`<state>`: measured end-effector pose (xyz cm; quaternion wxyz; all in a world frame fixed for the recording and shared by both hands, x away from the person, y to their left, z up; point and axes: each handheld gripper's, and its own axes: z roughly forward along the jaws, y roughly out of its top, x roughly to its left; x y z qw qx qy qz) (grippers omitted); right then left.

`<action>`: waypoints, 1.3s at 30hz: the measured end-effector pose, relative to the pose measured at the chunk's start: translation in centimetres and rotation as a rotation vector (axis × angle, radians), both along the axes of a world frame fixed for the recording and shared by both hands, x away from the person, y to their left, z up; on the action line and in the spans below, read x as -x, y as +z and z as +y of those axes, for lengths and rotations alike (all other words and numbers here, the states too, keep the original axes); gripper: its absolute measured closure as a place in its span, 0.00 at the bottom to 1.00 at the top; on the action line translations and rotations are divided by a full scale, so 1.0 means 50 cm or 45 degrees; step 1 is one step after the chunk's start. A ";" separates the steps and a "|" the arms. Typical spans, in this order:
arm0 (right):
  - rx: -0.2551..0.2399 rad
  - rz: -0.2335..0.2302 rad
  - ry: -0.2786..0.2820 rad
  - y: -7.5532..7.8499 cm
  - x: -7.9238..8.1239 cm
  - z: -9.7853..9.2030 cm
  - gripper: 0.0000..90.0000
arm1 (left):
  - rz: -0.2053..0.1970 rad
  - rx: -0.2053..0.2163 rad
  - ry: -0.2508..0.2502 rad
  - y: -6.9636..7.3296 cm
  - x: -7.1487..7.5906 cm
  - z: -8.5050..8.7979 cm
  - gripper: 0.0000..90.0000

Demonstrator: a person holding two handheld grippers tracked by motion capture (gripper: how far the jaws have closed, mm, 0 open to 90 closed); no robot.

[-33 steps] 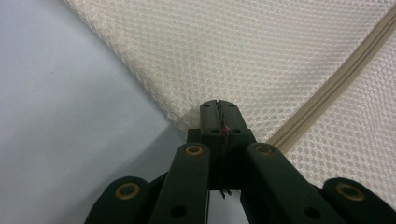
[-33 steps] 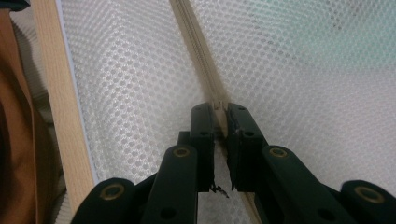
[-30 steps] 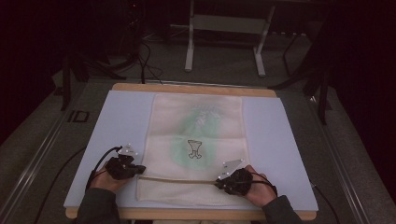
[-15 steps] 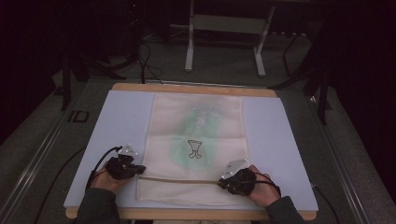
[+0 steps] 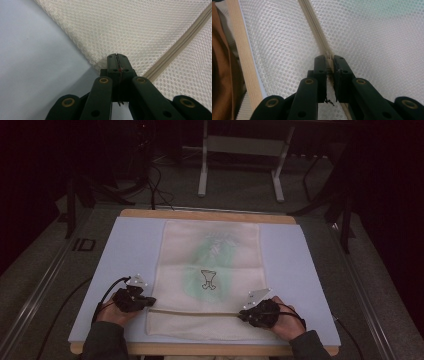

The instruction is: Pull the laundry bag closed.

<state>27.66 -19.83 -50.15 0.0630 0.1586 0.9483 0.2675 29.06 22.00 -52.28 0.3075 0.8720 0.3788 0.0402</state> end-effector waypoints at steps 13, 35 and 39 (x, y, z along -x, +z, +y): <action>-0.003 0.020 -0.019 0.006 -0.006 -0.023 0.91 | -0.001 -0.002 -0.002 0.000 0.000 0.000 1.00; -0.001 0.042 -0.051 0.010 -0.010 -0.056 0.91 | -0.004 -0.003 0.003 0.000 0.001 -0.001 1.00; -0.002 0.050 -0.071 0.010 -0.008 -0.067 0.91 | -0.003 -0.001 0.003 0.000 0.001 -0.001 1.00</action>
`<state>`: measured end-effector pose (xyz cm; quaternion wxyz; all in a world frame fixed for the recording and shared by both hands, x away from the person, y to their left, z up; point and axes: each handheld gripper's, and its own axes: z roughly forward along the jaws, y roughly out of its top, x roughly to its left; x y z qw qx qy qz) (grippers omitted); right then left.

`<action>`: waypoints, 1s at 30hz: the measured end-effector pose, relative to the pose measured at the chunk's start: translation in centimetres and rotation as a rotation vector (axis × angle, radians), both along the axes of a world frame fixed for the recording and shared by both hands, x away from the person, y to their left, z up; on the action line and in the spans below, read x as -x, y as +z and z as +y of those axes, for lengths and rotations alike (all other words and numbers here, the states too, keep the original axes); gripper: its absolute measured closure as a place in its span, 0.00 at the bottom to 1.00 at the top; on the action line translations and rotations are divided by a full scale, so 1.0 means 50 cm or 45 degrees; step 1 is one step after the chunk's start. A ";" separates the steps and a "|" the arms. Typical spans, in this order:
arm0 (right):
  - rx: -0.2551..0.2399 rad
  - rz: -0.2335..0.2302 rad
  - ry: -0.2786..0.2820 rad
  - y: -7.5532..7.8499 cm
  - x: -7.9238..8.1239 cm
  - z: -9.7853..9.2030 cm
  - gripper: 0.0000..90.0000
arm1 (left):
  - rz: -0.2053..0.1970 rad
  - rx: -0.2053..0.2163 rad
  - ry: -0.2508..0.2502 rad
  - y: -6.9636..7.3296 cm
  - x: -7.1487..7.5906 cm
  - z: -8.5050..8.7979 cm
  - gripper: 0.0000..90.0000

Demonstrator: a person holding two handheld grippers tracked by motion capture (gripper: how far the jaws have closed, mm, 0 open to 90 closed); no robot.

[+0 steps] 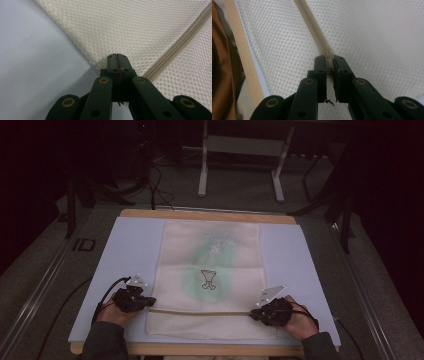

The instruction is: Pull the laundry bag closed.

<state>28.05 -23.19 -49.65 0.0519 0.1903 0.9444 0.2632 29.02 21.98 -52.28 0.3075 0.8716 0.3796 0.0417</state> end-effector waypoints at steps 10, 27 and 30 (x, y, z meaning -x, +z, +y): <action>-0.005 0.002 0.003 0.002 0.001 -0.008 0.91 | -0.002 -0.003 0.000 0.000 0.001 -0.001 1.00; -0.016 -0.004 -0.042 0.015 0.002 -0.042 0.91 | -0.001 -0.004 -0.001 0.000 0.000 0.000 1.00; -0.018 -0.002 -0.049 0.017 0.002 -0.047 0.91 | -0.002 -0.003 0.001 0.000 0.001 -0.001 1.00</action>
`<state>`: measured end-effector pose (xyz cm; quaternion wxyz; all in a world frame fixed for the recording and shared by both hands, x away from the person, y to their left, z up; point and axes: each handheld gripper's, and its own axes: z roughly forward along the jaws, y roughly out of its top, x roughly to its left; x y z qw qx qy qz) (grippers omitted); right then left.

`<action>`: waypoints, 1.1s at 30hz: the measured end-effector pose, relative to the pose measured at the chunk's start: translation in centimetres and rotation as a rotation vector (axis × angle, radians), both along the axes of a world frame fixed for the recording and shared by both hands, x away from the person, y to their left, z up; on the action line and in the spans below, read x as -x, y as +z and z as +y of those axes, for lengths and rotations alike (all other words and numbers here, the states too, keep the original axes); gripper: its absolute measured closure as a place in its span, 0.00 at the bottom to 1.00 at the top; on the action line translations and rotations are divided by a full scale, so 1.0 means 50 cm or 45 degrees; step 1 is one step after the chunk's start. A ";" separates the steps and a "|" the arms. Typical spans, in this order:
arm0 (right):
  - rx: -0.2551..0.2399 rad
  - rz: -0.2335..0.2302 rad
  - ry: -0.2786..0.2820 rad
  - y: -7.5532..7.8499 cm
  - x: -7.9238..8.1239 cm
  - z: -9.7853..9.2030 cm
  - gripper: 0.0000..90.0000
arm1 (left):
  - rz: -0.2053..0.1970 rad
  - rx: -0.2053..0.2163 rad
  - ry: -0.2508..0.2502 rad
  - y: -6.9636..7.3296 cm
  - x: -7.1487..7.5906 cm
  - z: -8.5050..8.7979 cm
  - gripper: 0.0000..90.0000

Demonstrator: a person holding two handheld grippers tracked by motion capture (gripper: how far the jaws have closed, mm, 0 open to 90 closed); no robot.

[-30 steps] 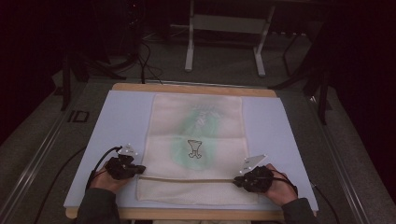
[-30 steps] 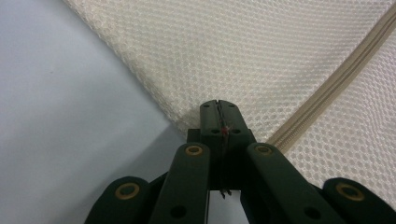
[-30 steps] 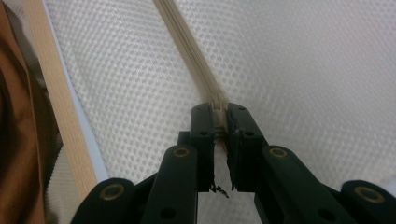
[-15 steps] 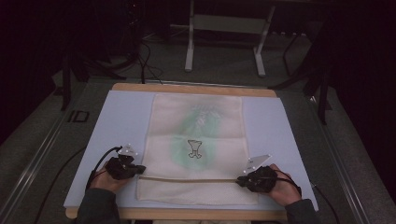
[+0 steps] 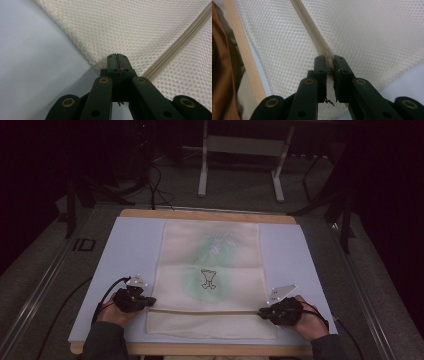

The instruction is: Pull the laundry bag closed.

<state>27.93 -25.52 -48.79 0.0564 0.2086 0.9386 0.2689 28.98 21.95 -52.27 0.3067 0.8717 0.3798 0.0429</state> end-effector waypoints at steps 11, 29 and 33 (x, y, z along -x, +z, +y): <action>-0.002 0.005 -0.019 -0.001 -0.001 -0.023 0.91 | 0.000 -0.001 -0.001 0.000 0.000 0.000 1.00; -0.072 0.034 -0.065 -0.012 -0.002 -0.057 0.90 | 0.003 -0.003 0.000 0.001 -0.001 0.000 1.00; -0.128 0.031 -0.101 -0.014 -0.006 -0.065 0.82 | 0.006 0.011 0.009 0.000 -0.001 0.001 1.00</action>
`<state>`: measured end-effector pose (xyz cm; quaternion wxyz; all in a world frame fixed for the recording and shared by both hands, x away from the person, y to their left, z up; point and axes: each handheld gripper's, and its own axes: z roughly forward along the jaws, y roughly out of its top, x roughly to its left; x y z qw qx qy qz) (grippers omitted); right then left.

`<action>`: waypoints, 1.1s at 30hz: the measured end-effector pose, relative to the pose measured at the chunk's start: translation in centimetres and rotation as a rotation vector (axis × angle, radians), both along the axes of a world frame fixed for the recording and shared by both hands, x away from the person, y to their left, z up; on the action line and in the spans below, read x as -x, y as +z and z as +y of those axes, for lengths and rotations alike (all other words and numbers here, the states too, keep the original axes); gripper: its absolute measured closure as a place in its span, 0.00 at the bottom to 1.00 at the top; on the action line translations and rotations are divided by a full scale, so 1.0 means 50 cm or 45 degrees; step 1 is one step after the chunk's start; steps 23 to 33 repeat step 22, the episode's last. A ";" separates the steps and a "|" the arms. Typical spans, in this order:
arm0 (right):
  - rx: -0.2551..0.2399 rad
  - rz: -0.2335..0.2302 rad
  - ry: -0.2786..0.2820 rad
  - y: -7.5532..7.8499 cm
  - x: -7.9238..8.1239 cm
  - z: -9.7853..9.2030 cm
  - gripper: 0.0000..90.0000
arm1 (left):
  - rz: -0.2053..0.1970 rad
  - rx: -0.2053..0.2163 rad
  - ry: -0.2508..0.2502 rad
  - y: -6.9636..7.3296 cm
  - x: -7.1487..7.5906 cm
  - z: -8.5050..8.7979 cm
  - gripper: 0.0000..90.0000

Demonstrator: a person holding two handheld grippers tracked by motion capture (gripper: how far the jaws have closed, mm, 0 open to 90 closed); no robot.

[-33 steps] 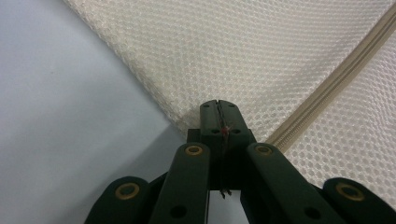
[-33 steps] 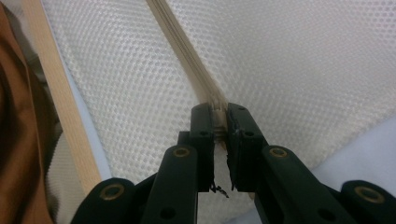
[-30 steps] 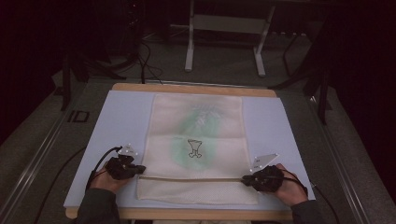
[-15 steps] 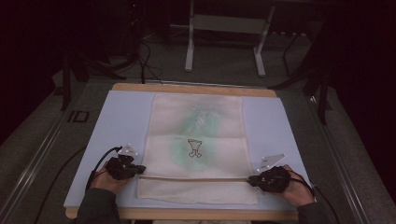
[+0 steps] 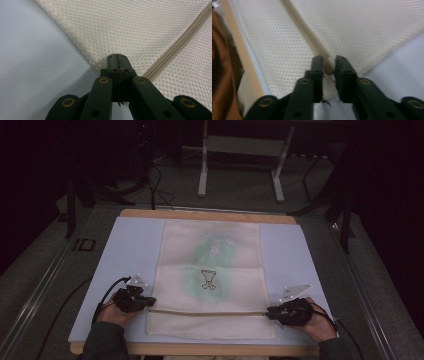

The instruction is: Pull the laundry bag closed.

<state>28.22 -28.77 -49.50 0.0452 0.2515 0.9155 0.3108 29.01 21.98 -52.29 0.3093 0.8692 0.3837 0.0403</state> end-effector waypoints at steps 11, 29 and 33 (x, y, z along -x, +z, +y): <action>-0.096 -0.068 -0.146 0.003 -0.010 -0.028 0.67 | 0.017 0.064 0.000 -0.005 -0.003 0.010 1.00; -0.183 -0.212 -0.456 -0.029 -0.030 -0.047 0.59 | 0.012 0.049 -0.004 -0.003 -0.003 0.006 0.98; -0.183 -0.212 -0.456 -0.029 -0.030 -0.047 0.59 | 0.012 0.049 -0.004 -0.003 -0.003 0.006 0.98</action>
